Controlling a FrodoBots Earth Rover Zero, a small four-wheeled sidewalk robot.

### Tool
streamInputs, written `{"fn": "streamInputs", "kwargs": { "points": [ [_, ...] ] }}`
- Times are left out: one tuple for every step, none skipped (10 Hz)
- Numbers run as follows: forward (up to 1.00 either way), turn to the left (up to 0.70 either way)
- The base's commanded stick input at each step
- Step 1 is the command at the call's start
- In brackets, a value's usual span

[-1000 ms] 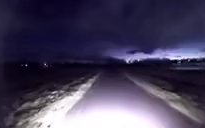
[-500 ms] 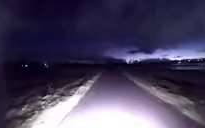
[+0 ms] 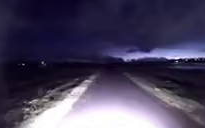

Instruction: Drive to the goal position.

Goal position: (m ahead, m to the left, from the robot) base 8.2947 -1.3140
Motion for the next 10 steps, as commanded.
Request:
{"fn": "streamInputs", "kwargs": {
  "points": [
    [0.70, 0.00],
    [0.70, 0.00],
    [0.70, 0.00],
    [0.70, 0.00],
    [0.70, 0.00],
    [0.70, 0.00],
    [0.70, 0.00],
    [0.70, 0.00],
    [0.70, 0.00],
    [0.70, -0.01]
  ]
}}
